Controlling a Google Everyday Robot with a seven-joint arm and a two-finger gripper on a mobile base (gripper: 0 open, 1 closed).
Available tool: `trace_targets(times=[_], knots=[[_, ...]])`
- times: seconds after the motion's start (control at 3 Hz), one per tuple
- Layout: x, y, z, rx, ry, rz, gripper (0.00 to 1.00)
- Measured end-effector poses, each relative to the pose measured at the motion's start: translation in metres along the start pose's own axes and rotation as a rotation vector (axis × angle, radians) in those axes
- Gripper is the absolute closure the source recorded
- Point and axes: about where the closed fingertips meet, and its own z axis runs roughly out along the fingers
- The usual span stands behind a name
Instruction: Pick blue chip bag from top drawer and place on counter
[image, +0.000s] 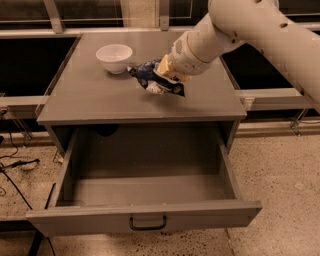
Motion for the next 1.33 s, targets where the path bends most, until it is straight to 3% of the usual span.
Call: trace_targets(times=[0.33, 0.67, 1.0, 1.33], knots=[[-0.0004, 0.009, 0.0162, -0.003, -0.005, -0.017, 1.0], [-0.0005, 0.0096, 0.0176, -0.003, -0.006, -0.018, 0.84], [-0.0005, 0.0096, 0.0177, -0.003, -0.006, -0.018, 0.53], [-0.0005, 0.0096, 0.0177, -0.003, -0.006, -0.018, 0.3]])
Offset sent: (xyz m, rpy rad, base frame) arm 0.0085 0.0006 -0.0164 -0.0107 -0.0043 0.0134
